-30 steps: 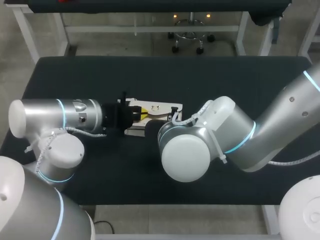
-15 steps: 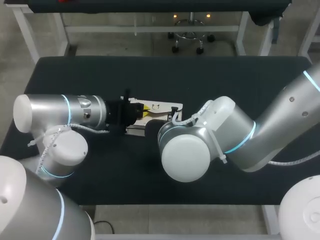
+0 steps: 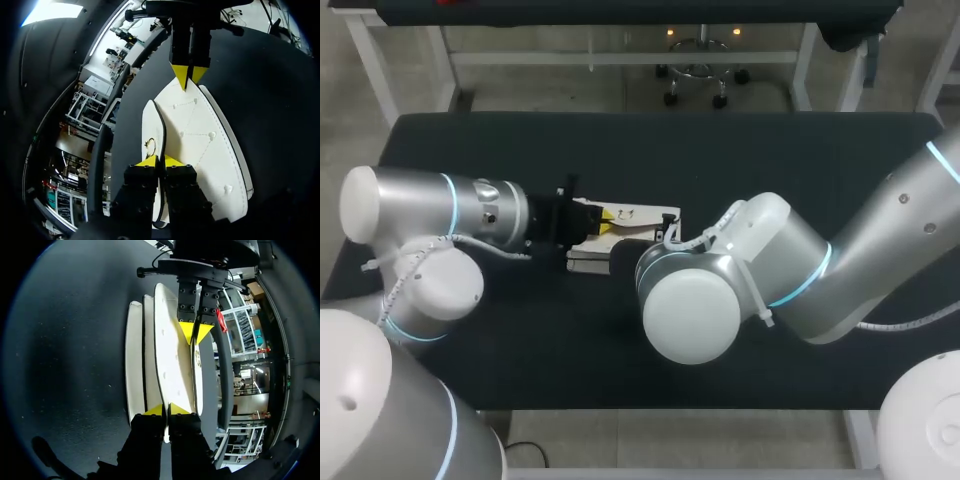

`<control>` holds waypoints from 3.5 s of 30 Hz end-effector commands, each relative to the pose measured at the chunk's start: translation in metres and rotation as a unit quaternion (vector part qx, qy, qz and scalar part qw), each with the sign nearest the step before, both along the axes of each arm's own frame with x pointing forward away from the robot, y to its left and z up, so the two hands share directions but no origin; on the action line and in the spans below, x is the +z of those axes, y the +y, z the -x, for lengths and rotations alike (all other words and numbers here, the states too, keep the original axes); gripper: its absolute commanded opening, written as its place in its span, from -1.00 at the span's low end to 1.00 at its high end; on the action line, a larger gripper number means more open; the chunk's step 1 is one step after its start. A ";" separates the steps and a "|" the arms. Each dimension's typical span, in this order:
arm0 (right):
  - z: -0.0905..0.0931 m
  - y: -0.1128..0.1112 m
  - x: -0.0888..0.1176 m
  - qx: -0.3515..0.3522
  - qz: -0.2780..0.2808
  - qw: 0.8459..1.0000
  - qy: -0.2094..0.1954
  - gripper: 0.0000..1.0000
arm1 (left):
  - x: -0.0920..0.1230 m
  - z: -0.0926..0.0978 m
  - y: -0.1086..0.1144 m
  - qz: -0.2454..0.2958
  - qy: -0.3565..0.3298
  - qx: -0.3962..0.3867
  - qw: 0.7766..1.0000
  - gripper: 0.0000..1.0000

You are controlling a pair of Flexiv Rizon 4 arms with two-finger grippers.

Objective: Pick up the bag, open it, inspect its contents, close it, and place it on the opposite side

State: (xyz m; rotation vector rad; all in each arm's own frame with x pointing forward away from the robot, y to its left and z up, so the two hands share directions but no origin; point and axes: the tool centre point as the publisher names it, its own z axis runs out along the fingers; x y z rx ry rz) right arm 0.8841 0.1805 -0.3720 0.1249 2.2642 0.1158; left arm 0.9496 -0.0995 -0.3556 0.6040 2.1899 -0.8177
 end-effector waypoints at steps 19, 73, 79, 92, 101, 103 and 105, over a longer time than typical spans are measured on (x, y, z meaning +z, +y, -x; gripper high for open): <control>0.000 -0.002 -0.003 0.003 -0.003 1.000 -0.004 -1.00 | -0.010 -0.008 -0.010 -0.015 0.038 0.006 0.999 -1.00; 0.001 -0.020 0.084 0.071 -0.009 0.987 0.146 1.00 | 0.082 0.039 0.047 -0.064 0.252 0.088 0.961 1.00; 0.003 -0.028 0.094 0.041 -0.020 0.978 0.201 1.00 | 0.084 0.049 0.053 -0.069 0.331 0.145 0.930 1.00; 0.002 -0.033 0.096 0.028 -0.050 0.972 0.228 1.00 | 0.085 0.053 0.051 -0.077 0.329 0.154 0.928 1.00; -0.017 -0.039 0.100 -0.045 -0.127 0.952 0.276 1.00 | 0.089 0.044 0.048 -0.020 0.383 0.190 0.904 1.00; -0.024 -0.048 0.101 -0.078 -0.159 0.937 0.301 1.00 | 0.092 0.039 0.049 0.009 0.420 0.232 0.878 1.00; -0.032 -0.057 0.102 -0.133 -0.192 0.917 0.322 1.00 | 0.095 0.031 0.051 0.041 0.466 0.294 0.834 1.00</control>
